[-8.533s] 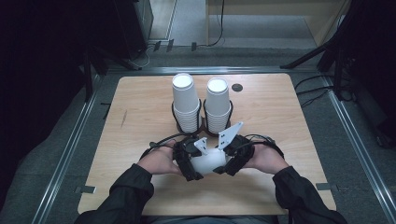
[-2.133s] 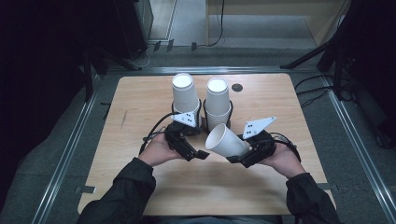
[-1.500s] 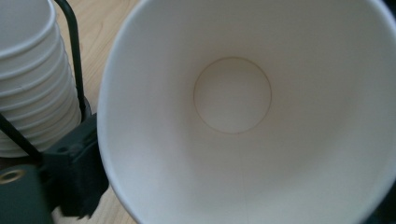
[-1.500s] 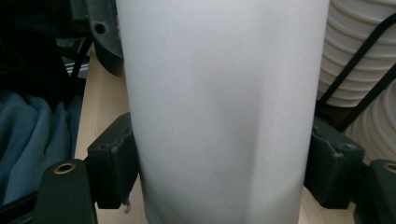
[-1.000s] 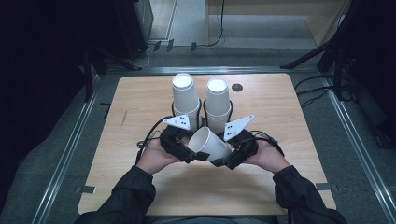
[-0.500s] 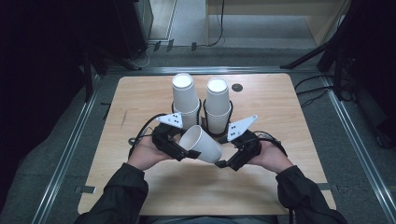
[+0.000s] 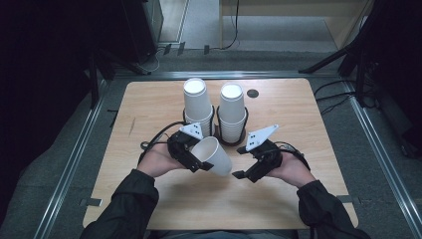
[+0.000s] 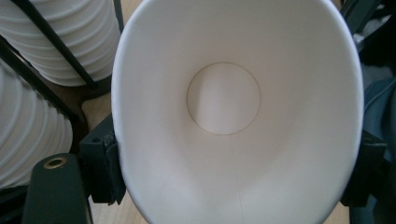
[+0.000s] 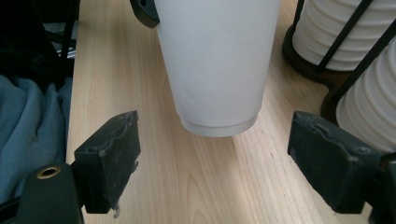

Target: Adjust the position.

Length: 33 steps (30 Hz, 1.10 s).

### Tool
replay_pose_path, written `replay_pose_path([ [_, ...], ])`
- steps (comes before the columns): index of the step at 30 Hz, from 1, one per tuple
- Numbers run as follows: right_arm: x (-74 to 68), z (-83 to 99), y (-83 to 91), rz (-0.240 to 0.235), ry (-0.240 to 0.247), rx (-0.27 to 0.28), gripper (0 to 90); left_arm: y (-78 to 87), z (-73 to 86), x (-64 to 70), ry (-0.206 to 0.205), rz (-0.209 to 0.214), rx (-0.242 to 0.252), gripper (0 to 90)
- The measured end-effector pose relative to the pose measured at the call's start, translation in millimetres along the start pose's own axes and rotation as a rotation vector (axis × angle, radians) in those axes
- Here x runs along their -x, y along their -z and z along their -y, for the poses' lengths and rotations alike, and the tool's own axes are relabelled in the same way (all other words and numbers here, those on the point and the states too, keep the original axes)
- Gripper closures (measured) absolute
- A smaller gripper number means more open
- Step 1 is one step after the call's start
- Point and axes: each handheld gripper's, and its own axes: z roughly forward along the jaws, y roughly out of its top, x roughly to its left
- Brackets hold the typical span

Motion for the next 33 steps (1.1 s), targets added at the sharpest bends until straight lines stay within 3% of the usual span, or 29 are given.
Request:
replay_pose_path([
  [11, -2.5, 10.3, -7.0, 0.023, -0.008, -0.031, 17.4, -18.3, -12.9, 7.9, -0.106, 0.000, -0.102, 17.5],
  [13, -2.4, 11.0, -8.3, 0.022, -0.014, -0.035, 17.3, -19.6, -14.1, 9.5, -0.104, 0.006, -0.097, 17.4],
  [21, -4.7, 15.9, -21.3, 0.025, -0.001, -0.079, 17.7, -22.3, -27.9, 22.5, -0.169, 0.024, -0.112, 17.3],
  [33, -10.8, 8.8, -36.4, -0.003, 0.003, -0.034, 15.8, -22.3, -34.0, 29.1, -0.190, 0.036, -0.097, 16.8],
])
